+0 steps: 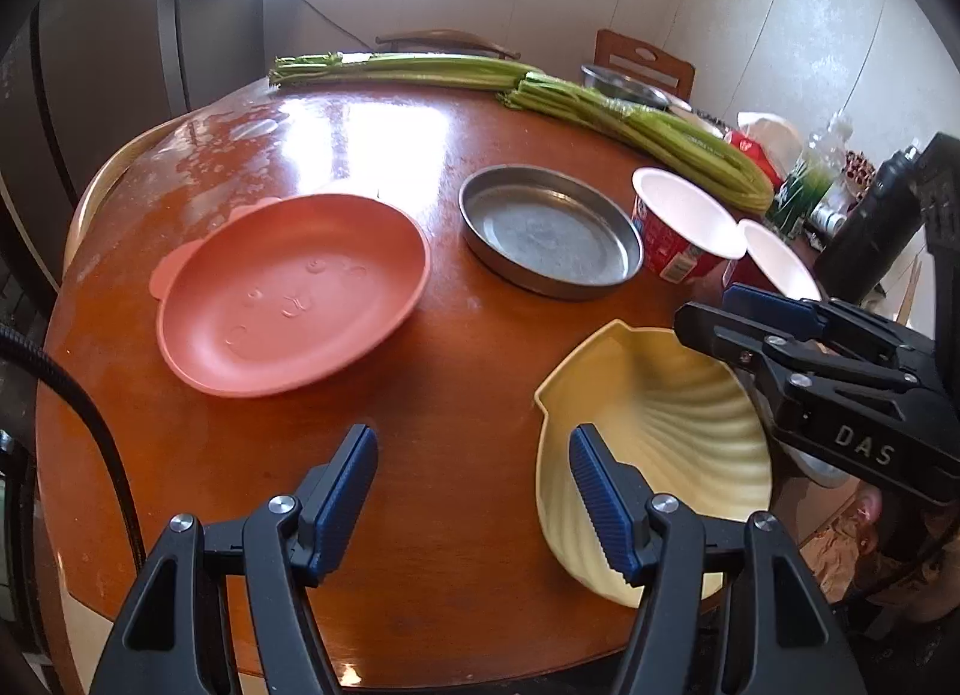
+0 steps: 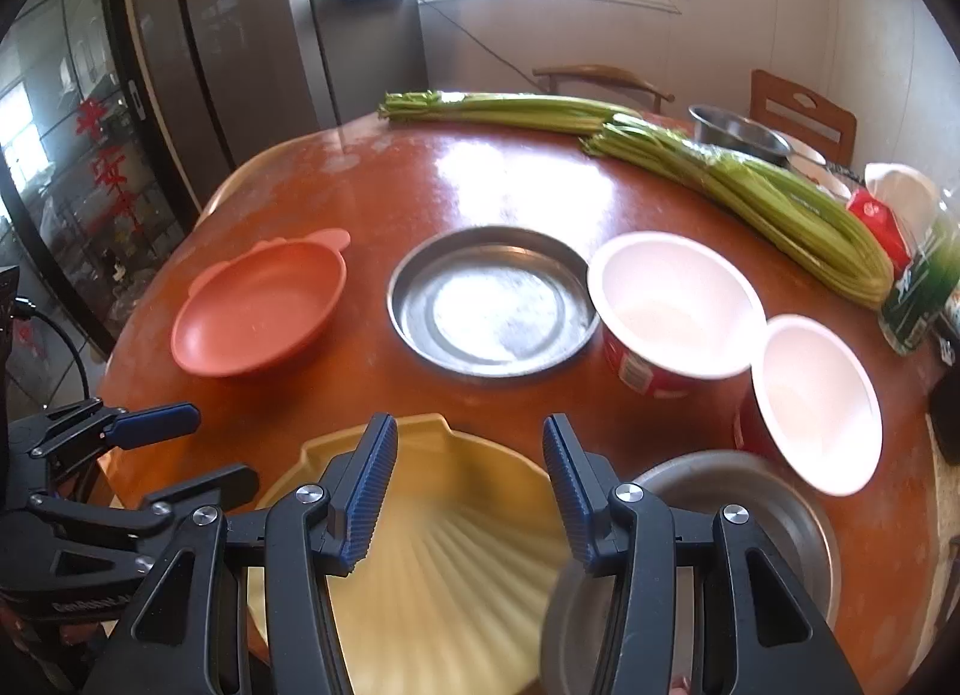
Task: Organize plates and bowls
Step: 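Grasp the rim of the yellow shell plate with the left tool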
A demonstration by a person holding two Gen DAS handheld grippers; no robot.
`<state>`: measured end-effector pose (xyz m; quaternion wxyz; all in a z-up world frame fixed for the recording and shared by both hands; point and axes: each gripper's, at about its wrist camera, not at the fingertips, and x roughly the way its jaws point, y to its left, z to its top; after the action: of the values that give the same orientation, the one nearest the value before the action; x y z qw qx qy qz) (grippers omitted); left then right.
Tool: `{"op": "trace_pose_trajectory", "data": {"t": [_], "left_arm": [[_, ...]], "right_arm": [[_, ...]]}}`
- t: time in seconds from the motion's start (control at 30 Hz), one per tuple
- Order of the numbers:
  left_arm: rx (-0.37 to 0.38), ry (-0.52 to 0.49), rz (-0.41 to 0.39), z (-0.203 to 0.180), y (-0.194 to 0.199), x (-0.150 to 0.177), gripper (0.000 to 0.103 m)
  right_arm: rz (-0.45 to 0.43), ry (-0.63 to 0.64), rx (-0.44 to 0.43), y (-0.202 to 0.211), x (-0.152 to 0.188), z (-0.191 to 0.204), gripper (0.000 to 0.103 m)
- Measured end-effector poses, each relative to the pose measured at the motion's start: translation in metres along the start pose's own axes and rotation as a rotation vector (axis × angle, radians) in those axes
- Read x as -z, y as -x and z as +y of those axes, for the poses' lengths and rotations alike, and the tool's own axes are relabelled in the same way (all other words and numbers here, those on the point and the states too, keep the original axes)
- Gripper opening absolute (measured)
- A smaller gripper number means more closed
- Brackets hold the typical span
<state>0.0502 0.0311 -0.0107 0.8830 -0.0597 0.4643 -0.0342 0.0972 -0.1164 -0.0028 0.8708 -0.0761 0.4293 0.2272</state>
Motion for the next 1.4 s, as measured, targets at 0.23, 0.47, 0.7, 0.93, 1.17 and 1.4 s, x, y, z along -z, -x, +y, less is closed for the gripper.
{"op": "trace_pose_trajectory", "data": {"t": [0.23,0.47,0.7,0.93,1.17,1.4], "left_arm": [[-0.041,-0.005,0.052,-0.016,-0.022,0.001,0.066],[-0.120,-0.019,0.071,-0.021,-0.038,0.000,0.067],[-0.147,-0.002,0.067,-0.013,-0.037,-0.001,0.068],[-0.182,0.043,0.055,0.014,-0.032,-0.001,0.068],[-0.145,0.080,0.054,0.025,-0.032,0.001,0.066],[-0.045,0.060,0.045,0.013,-0.028,0.005,0.045]], "right_arm": [[0.023,0.038,0.004,-0.006,0.007,-0.002,0.052],[0.047,0.048,0.021,-0.014,0.010,-0.005,0.052],[0.089,0.097,-0.001,-0.026,0.010,0.006,0.052],[0.123,0.111,-0.027,-0.039,0.012,0.017,0.052],[0.139,0.074,-0.073,-0.044,0.014,0.020,0.053],[0.132,0.058,-0.112,-0.040,0.017,0.030,0.052]]}}
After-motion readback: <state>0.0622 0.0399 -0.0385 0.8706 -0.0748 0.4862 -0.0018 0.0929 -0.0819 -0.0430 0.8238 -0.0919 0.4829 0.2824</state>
